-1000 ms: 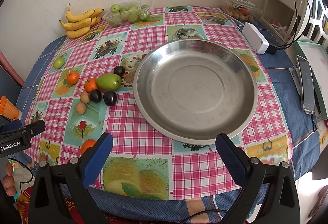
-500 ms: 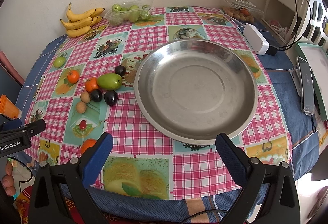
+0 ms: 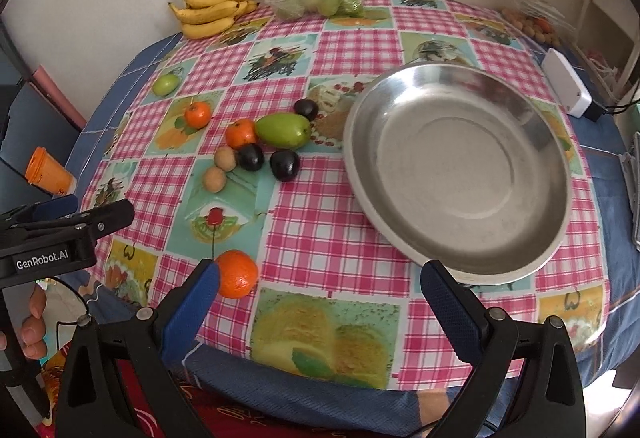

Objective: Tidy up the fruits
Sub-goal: 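Reach the right gripper to the orange mandarin and close on it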

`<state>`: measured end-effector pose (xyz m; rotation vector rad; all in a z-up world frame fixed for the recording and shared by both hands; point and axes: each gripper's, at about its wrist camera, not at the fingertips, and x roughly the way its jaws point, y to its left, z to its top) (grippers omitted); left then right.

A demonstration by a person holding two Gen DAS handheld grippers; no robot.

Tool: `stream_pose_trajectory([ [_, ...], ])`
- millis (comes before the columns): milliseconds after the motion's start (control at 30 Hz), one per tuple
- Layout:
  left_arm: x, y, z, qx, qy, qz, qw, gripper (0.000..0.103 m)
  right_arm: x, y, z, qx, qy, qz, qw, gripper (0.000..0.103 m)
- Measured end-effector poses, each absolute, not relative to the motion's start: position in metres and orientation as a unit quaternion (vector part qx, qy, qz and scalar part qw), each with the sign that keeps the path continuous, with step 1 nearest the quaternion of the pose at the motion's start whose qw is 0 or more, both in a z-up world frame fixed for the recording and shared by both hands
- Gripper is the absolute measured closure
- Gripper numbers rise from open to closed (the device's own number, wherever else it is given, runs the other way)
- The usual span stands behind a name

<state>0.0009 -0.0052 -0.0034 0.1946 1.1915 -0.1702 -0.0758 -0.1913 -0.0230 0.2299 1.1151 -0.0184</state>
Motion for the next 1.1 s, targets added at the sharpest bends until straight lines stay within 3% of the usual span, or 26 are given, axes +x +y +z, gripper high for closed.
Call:
stream_pose_trajectory([
  [533, 0.025, 0.006, -0.045, 0.041, 0.622, -0.053, 0.780, 0.000, -0.039, -0.135, -0.068, 0.060, 0.596, 0.050, 0.799, 0.004],
  [667, 0.033, 0.006, -0.050, 0.006, 0.607, -0.071, 0.791, 0.000, -0.035, -0.128, -0.076, 0.048, 0.602, 0.055, 0.795, 0.016],
  [967, 0.037, 0.006, -0.057, 0.011, 0.609, -0.068, 0.790, 0.000, -0.031, -0.127, -0.084, 0.066, 0.603, 0.065, 0.792, 0.060],
  [1100, 0.039, 0.008, -0.058, 0.003, 0.603, -0.068, 0.794, 0.000, -0.031, -0.130, -0.085, 0.071, 0.601, 0.067, 0.794, 0.061],
])
